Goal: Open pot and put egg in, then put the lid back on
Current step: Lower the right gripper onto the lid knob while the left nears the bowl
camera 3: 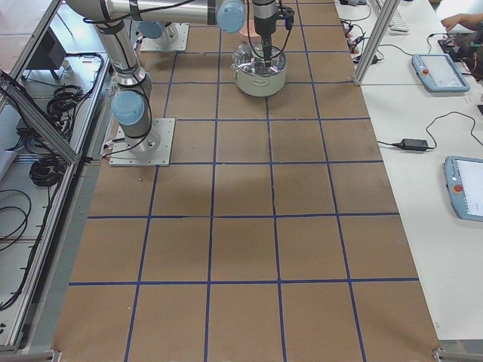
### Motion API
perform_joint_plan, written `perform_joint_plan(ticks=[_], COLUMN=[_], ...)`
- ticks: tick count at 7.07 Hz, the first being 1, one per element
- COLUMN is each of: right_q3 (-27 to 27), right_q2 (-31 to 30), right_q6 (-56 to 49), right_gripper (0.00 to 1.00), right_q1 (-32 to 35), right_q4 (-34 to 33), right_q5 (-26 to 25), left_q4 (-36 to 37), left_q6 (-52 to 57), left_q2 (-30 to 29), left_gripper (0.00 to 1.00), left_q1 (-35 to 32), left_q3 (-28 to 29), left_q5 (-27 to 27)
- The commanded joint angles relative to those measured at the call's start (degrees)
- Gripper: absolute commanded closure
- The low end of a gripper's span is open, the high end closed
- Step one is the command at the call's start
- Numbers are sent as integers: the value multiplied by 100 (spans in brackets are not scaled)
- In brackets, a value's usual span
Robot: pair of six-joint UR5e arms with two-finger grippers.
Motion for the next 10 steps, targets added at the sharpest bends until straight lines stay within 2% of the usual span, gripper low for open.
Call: perform_joint_plan(ticks=[1, 3, 5, 6, 7, 10], right_q3=[0, 0, -43, -52, -79, -70], right_q2=[0, 0, 9, 78, 201, 543], right_q6=[1, 10, 237, 517, 572, 1861], right_gripper=[0, 0, 0, 0, 0, 0], right_q1=[0, 9, 96, 288, 647, 1430], right_q4=[-1, -1, -44, -488, -623, -1263], right_q5=[6, 6, 407, 480, 428, 401], left_q4=[-4, -4, -4, -12, -4, -13], left_q6=[3, 3, 3, 3, 3, 3], left_q2=[0, 0, 0, 0, 0, 0], left_gripper=[0, 0, 0, 0, 0, 0], left_q1=[0, 8, 0, 26, 26, 26], left_q3=[-4, -4, -4, -4, -4, -4], left_q5=[4, 13, 13, 21, 22, 22])
